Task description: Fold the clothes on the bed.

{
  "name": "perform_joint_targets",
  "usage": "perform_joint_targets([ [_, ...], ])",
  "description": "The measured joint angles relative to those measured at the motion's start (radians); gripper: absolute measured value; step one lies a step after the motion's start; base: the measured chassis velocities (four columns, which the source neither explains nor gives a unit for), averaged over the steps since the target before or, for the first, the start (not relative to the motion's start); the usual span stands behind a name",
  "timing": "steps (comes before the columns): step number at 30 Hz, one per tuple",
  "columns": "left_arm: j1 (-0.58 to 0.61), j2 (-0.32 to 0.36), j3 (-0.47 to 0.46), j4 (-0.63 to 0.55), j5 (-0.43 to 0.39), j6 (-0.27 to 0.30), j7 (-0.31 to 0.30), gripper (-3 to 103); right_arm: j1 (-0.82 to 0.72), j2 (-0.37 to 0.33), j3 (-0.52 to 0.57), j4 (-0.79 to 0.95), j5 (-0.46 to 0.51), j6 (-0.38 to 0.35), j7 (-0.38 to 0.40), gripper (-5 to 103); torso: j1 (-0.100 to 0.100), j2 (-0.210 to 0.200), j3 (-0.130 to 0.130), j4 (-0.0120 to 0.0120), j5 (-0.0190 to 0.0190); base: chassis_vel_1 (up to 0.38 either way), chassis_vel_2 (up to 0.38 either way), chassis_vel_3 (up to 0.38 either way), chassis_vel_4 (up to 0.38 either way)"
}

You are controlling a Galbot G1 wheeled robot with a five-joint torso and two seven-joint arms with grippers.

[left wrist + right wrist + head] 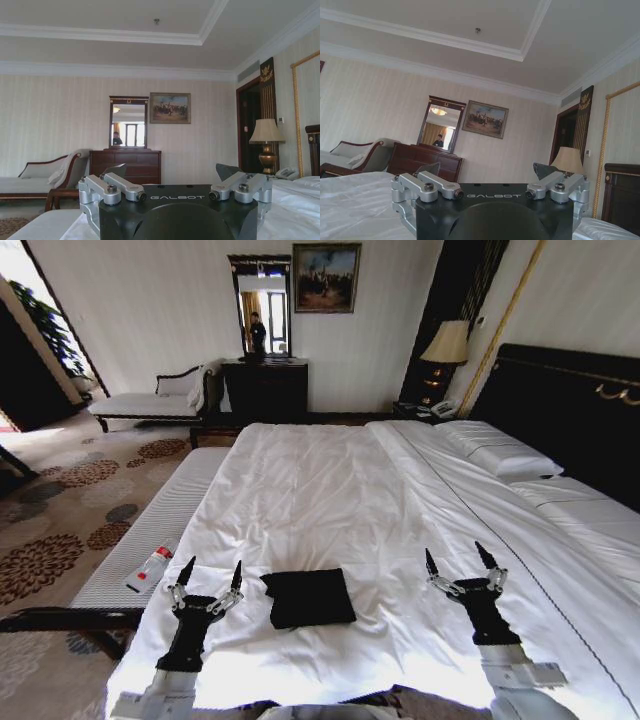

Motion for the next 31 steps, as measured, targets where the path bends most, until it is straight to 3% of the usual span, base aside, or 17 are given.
perform_joint_targets([
  [31, 0.000, 0.000, 0.000, 0.001, 0.000, 0.001, -0.002, 100, 0.001, -0.001, -0.001, -0.001, 0.001, 0.000, 0.000, 100, 0.000, 0.000, 0.000, 0.0000, 0.0000, 0.000, 0.000, 0.000, 0.000],
])
